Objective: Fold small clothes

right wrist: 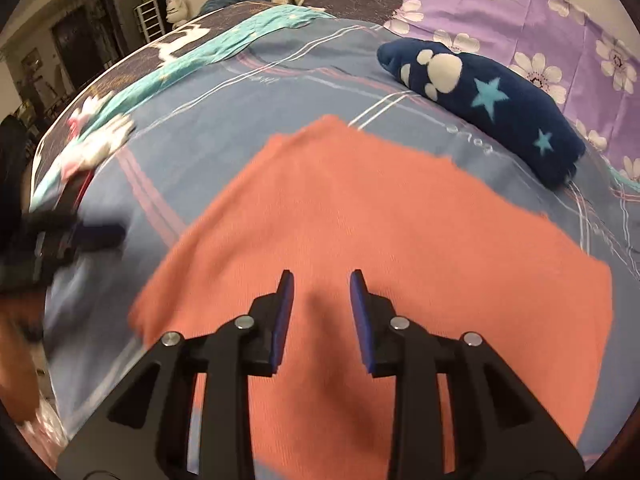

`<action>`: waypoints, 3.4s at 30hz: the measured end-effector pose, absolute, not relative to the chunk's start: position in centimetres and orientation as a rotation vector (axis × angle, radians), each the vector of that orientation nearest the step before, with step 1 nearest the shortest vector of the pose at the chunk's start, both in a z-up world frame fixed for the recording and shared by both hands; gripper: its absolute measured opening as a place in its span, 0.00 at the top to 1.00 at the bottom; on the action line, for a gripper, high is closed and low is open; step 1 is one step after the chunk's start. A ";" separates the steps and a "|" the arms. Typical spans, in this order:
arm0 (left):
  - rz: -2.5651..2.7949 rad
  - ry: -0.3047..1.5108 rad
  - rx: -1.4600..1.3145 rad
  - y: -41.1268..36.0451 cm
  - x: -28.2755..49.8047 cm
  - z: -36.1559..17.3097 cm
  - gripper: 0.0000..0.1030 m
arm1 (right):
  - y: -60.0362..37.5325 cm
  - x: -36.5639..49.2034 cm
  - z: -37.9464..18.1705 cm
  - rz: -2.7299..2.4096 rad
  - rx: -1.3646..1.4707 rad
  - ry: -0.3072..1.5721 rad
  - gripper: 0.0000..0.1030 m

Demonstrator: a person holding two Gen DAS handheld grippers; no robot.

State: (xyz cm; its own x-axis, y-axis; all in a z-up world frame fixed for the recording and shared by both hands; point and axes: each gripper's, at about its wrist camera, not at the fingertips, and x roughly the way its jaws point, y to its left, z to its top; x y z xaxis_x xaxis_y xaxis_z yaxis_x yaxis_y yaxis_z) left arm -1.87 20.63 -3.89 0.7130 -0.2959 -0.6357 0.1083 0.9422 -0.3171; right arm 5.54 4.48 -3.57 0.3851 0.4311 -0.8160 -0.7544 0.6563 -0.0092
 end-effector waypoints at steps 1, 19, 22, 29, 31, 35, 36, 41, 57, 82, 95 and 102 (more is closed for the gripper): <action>-0.227 0.752 -0.256 20.7 -0.4 -3.8 0.52 | 4.4 4.0 -3.6 0.800 -0.436 0.866 0.66; -0.358 0.885 -0.500 22.2 10.9 -7.8 0.52 | 11.1 -8.4 -8.1 0.688 -0.926 0.536 0.42; -0.349 0.879 -0.557 23.3 11.8 -8.2 0.69 | 12.6 -6.4 -8.0 0.666 -0.854 0.593 0.51; -0.339 0.850 -0.614 24.1 12.2 -8.6 0.79 | 13.5 -4.1 -8.1 0.634 -0.778 0.624 0.90; -0.329 0.850 -0.594 23.9 12.1 -8.3 0.85 | 12.8 -3.3 -7.4 0.658 -0.708 0.647 0.91; -0.302 0.832 -0.549 23.1 12.3 -6.6 0.91 | 11.1 -2.4 -5.6 0.684 -0.576 0.665 0.91; -0.302 0.824 -0.547 22.9 12.4 -5.9 0.92 | 10.7 -2.3 -5.1 0.685 -0.558 0.657 0.91; -0.307 0.799 -0.476 20.9 13.1 -2.9 0.93 | 7.9 -1.8 -2.9 0.682 -0.447 0.646 0.91; -0.381 0.805 -0.212 5.4 17.0 3.5 0.95 | -9.8 2.1 -0.8 0.596 0.097 0.745 0.91; -0.427 0.980 0.095 -15.0 22.8 -2.0 0.98 | -24.6 3.3 -6.9 0.512 0.476 0.840 0.92; -0.391 0.831 0.208 -11.4 16.1 0.0 0.38 | -26.2 4.6 -8.5 0.580 0.596 0.878 0.65; -0.345 0.799 0.239 -6.6 10.3 -1.3 0.32 | -25.4 5.0 -7.6 0.483 0.516 0.879 0.63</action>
